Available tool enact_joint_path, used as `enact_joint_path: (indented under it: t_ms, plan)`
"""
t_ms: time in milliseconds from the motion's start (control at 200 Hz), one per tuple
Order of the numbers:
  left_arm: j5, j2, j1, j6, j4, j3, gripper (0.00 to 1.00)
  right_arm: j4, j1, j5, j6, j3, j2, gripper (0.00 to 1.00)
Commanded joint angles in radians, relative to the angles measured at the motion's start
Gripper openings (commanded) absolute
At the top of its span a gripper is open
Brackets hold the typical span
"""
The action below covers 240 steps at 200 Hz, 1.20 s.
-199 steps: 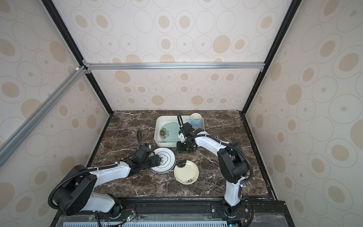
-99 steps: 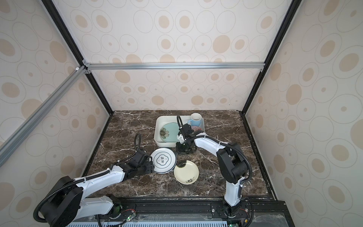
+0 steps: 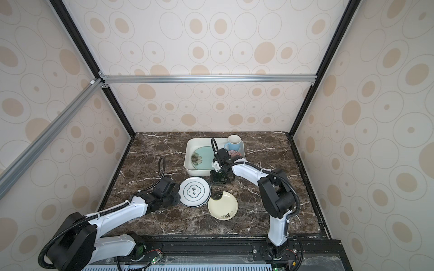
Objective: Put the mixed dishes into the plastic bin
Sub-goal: 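Pinch the top teal-rimmed plate's rim with the right gripper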
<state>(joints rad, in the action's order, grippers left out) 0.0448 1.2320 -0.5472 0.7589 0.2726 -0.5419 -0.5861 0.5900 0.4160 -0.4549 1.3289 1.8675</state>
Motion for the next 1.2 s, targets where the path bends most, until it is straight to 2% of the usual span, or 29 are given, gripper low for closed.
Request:
enact_joint_path:
  t_ms: [0,245,330,670,845,1195]
  plan:
    - [0.007,-0.016,0.027,-0.015,0.022,-0.031,0.32,-0.021,0.008,0.013,0.008,0.022,0.032,0.25]
    - [-0.024,0.022,0.054,-0.036,-0.005,-0.041,0.31,-0.030,0.009,0.017,0.009,0.044,0.050,0.24]
    - [-0.032,0.033,0.059,-0.043,-0.013,-0.046,0.23,-0.034,0.009,0.017,0.010,0.051,0.057,0.22]
    - [-0.052,0.074,0.064,-0.059,-0.035,-0.051,0.04,-0.041,0.010,0.030,0.009,0.079,0.096,0.20]
    - [-0.061,0.095,0.066,-0.064,-0.049,-0.054,0.00,-0.047,0.009,0.032,0.010,0.088,0.107,0.19]
    - [-0.072,0.123,0.067,-0.066,-0.065,-0.055,0.00,-0.046,0.009,0.058,0.007,0.090,0.107,0.18]
